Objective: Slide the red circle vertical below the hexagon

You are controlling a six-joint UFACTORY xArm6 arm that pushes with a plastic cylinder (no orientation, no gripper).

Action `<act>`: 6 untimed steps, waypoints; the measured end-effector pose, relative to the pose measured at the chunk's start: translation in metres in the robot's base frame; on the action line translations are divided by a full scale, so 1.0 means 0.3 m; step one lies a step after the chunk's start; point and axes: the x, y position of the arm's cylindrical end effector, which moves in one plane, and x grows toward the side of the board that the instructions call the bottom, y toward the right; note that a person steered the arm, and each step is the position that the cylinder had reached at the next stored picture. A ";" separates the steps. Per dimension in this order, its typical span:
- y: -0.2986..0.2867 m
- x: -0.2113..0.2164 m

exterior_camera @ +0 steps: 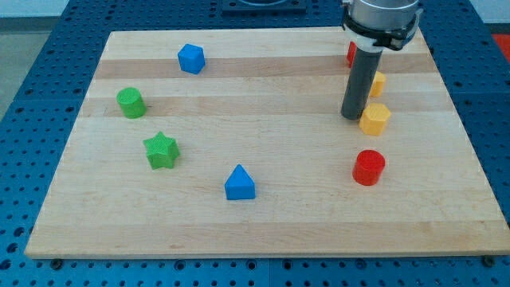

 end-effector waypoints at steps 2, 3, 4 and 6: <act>-0.040 0.262; -0.014 0.330; -0.014 0.330; 0.083 0.406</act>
